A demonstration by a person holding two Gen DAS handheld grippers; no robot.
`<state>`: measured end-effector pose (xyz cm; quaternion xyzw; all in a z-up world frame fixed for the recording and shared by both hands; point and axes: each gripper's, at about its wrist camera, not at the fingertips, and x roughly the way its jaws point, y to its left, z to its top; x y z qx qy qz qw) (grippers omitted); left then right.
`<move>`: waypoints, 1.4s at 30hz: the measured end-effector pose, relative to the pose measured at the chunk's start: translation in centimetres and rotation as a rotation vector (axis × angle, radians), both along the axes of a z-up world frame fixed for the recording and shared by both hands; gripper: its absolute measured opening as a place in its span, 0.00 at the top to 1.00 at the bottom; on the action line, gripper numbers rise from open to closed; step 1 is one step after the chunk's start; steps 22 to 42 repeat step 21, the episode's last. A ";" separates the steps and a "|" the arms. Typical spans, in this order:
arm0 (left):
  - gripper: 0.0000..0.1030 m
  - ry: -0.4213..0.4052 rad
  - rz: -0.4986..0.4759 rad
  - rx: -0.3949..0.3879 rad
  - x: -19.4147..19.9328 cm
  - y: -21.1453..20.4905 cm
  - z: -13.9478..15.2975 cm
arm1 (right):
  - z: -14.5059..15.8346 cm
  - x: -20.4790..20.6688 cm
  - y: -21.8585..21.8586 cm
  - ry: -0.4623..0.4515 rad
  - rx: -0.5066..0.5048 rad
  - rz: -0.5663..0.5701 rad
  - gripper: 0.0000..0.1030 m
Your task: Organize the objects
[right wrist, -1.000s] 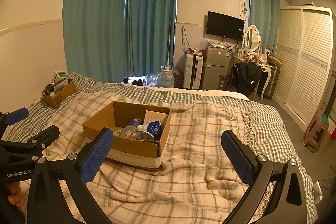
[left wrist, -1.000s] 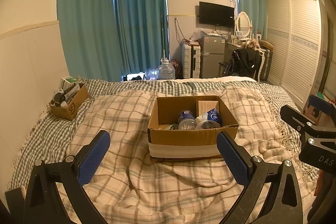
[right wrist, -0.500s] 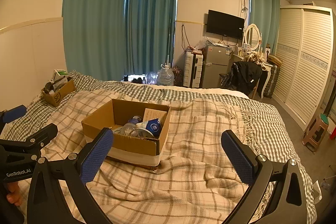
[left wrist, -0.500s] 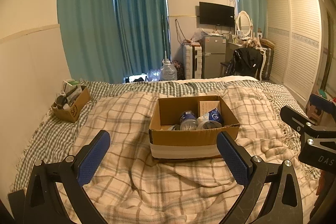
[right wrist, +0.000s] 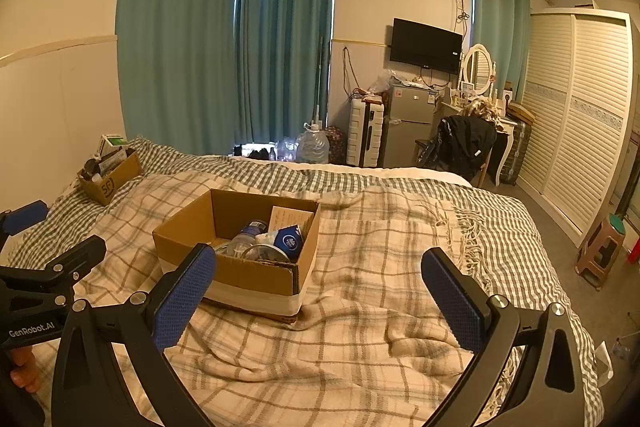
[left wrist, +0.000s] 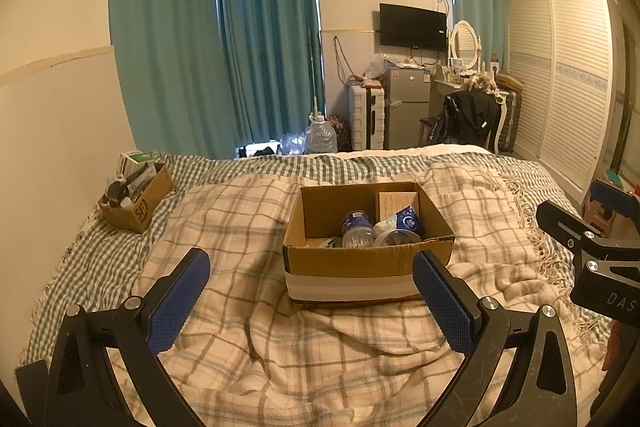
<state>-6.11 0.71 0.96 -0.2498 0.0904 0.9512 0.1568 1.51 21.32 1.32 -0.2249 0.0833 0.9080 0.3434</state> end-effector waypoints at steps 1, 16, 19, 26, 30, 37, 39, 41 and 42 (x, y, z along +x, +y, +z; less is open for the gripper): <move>0.00 -0.001 0.000 0.001 0.0 0.0 0.0 | 0.0 0.0 0.0 0.001 0.002 0.001 0.00; 0.00 -0.012 0.011 -0.005 -0.1 -0.4 -0.2 | -0.4 0.2 0.2 -0.009 -0.003 -0.002 0.00; 0.00 -0.019 0.017 -0.004 -0.2 -0.6 -0.4 | -0.4 0.2 0.3 -0.011 -0.005 -0.005 0.00; 0.00 -0.018 0.018 0.001 -0.1 -0.7 -0.5 | -0.4 0.2 0.3 -0.010 -0.006 -0.005 0.00; 0.00 -0.018 0.018 0.001 -0.1 -0.7 -0.5 | -0.4 0.2 0.3 -0.010 -0.006 -0.005 0.00; 0.00 -0.018 0.018 0.001 -0.1 -0.7 -0.5 | -0.4 0.2 0.3 -0.010 -0.006 -0.005 0.00; 0.00 -0.018 0.018 0.001 -0.1 -0.7 -0.5 | -0.4 0.2 0.3 -0.010 -0.006 -0.005 0.00; 0.00 -0.018 0.018 0.001 -0.1 -0.7 -0.5 | -0.4 0.2 0.3 -0.010 -0.006 -0.005 0.00; 0.00 -0.018 0.018 0.001 -0.1 -0.7 -0.5 | -0.4 0.2 0.3 -0.010 -0.006 -0.005 0.00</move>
